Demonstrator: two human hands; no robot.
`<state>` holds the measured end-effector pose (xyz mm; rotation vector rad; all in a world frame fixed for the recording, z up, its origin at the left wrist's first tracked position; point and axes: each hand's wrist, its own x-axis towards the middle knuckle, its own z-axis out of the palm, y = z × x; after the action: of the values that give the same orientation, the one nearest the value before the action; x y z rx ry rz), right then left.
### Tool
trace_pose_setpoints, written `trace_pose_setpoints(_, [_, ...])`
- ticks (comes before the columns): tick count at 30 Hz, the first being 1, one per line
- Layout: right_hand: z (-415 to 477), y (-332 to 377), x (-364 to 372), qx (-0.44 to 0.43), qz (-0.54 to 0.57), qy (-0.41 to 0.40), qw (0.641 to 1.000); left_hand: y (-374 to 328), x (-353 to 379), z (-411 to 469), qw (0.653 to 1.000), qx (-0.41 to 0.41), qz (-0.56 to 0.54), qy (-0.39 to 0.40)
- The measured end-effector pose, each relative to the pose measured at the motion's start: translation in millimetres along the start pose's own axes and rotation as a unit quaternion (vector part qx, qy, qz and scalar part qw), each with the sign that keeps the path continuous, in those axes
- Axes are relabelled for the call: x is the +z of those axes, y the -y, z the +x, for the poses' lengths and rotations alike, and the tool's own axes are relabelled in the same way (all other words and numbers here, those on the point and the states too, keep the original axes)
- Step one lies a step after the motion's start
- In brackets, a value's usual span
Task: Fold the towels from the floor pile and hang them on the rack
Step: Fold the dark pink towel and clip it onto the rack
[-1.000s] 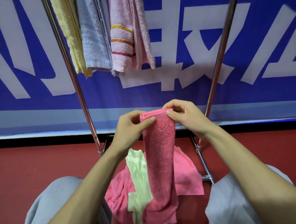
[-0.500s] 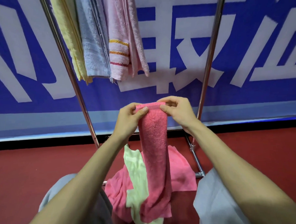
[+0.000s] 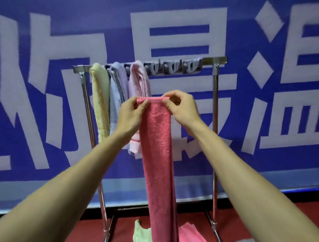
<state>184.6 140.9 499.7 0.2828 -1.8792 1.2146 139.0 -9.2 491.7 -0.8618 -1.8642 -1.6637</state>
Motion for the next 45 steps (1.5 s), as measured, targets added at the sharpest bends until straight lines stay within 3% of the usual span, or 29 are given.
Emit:
trace_pose_setpoints(3, [27,38,-14,-0.055,0.020,-0.019,0.998,-48,-13,31,0.996,0.075,0.041,-0.009])
trace_pose_setpoints(8, [19,25,-10,0.035,-0.040,-0.007,0.999,-60,-5,13,0.982,0.078,0.160,0.058])
trace_pose_setpoints(11, [17,34,-20,0.033,0.031,-0.018,0.999,-56,-10,11,0.993,0.049,0.109,0.014])
trace_pose_setpoints(15, [23,51,-34,0.032,0.064,0.017,0.997,-76,-4,10,0.999,0.046,-0.015,0.022])
trace_pose_setpoints(19, [24,51,-42,0.051,0.101,0.017,0.993,-78,4,15,0.998,0.004,-0.049,0.036])
trace_pose_setpoints(22, [21,50,-44,0.100,0.170,0.019,0.980,-86,10,16,0.995,-0.037,-0.088,0.042])
trace_pose_setpoints(25, [9,48,-46,0.193,0.265,0.063,0.943,-94,13,17,0.990,-0.078,-0.107,0.053])
trace_pose_setpoints(29, [-7,38,-51,0.232,0.276,0.163,0.919,-99,13,18,0.972,-0.151,-0.175,0.033])
trace_pose_setpoints(34, [-18,22,-56,0.221,0.254,0.220,0.916,-96,7,20,0.926,-0.243,-0.286,-0.036])
trace_pose_setpoints(37, [-26,12,-58,0.229,0.257,0.267,0.900,-87,3,18,0.919,-0.260,-0.292,-0.050])
trace_pose_setpoints(45, [-53,-12,-32,0.227,0.197,0.297,0.907,-37,-6,16,0.871,-0.331,-0.338,-0.135])
